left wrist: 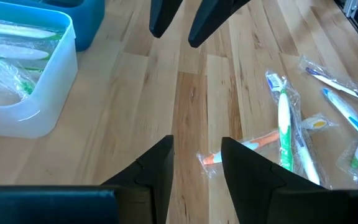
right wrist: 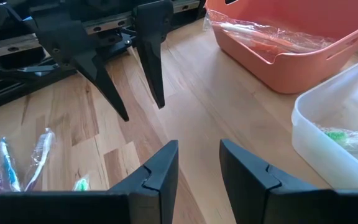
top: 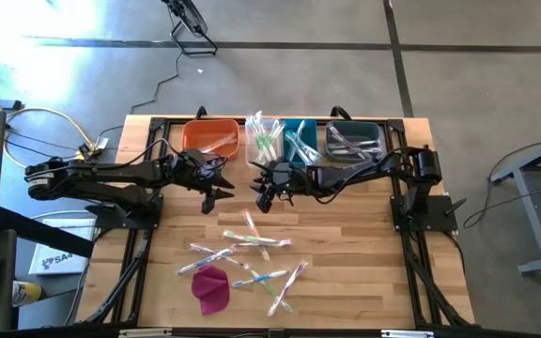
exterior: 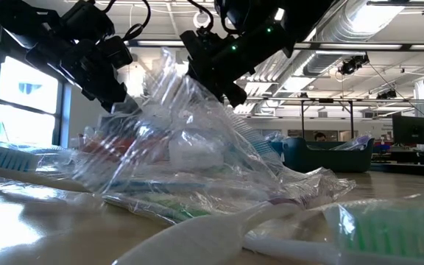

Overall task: Pick & Place Toothbrushes
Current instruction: Put the orange toothbrush into the orange bin

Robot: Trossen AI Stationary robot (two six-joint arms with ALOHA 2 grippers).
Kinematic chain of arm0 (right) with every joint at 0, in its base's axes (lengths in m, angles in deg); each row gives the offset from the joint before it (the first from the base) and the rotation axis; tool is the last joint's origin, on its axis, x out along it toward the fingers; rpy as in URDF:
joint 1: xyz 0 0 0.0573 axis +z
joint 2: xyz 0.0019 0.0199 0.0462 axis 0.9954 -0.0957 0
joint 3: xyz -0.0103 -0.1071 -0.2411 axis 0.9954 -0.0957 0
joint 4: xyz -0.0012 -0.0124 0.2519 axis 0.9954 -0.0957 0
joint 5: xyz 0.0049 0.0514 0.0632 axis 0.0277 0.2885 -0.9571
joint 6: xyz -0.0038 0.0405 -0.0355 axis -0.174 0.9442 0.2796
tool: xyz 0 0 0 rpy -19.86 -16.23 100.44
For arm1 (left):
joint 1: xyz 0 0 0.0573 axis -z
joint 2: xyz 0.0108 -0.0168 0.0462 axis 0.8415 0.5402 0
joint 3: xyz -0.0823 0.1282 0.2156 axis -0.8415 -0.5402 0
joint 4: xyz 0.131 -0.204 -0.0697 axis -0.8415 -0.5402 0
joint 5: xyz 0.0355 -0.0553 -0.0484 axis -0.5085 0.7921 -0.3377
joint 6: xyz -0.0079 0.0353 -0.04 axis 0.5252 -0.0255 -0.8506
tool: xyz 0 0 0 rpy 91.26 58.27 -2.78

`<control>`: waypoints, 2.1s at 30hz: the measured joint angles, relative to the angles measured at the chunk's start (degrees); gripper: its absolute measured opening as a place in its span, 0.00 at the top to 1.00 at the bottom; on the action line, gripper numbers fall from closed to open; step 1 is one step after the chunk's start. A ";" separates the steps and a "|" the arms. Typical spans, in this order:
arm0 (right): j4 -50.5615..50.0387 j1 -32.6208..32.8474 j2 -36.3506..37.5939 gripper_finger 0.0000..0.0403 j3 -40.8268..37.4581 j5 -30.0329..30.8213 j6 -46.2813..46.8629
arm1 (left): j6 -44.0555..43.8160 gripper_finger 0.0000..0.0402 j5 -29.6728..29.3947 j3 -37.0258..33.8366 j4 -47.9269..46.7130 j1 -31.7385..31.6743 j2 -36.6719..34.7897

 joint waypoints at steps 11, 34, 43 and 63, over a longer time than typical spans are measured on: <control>-0.07 0.00 0.00 0.73 0.00 0.00 -0.06 | 0.01 0.67 0.00 0.00 0.02 -0.02 0.00; -0.26 -0.09 0.00 0.73 0.00 0.00 -1.57 | 0.00 0.67 -0.02 0.00 0.01 -0.02 -0.01; -0.28 -0.09 0.00 0.73 0.00 0.00 -3.03 | 0.01 0.67 0.00 0.02 0.34 -0.02 0.00; -0.28 0.00 0.00 0.73 0.00 -0.17 -3.03 | -13.50 0.67 0.00 0.00 0.50 -0.02 0.00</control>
